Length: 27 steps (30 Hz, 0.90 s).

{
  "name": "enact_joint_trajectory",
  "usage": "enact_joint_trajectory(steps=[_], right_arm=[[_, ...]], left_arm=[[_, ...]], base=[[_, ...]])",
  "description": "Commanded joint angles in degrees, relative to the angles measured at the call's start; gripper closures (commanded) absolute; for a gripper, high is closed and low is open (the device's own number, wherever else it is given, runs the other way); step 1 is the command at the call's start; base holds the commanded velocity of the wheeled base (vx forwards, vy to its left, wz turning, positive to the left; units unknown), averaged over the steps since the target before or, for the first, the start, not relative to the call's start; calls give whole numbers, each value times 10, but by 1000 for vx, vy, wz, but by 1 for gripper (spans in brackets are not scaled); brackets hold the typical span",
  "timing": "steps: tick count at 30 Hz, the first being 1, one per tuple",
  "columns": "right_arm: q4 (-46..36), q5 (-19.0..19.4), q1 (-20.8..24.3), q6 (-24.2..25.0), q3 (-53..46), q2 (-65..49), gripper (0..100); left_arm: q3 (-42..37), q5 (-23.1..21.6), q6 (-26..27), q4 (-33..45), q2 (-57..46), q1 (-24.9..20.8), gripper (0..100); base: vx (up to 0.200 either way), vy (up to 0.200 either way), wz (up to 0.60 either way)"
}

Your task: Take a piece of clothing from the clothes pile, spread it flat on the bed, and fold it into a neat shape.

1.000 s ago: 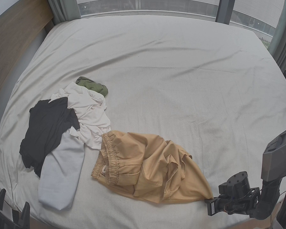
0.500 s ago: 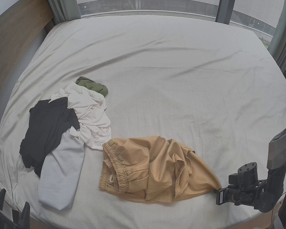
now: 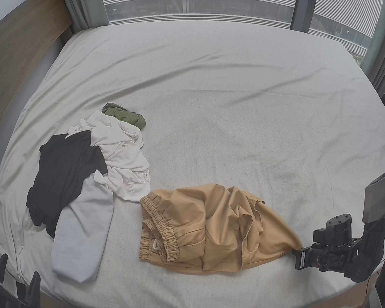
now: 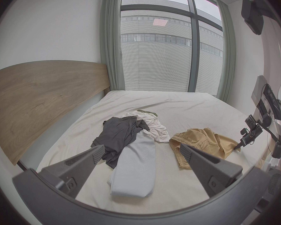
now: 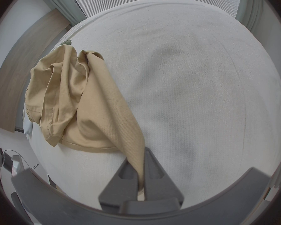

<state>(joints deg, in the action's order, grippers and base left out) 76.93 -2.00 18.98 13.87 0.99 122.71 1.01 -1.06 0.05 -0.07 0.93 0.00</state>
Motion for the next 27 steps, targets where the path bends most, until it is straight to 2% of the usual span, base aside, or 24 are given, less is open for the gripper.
enact_joint_trajectory(steps=[1,17,27], right_arm=[[5,0,-5,-4,-5,2,100],[3,9,-45,-15,-10,2,100],[1,18,-45,-14,-10,2,100]], left_arm=[[-10,0,0,0,-9,0,0],[-10,0,0,0,-9,0,0],[-10,0,0,0,-9,0,0]], base=[[0,0,0],[0,0,0],[0,0,0]])
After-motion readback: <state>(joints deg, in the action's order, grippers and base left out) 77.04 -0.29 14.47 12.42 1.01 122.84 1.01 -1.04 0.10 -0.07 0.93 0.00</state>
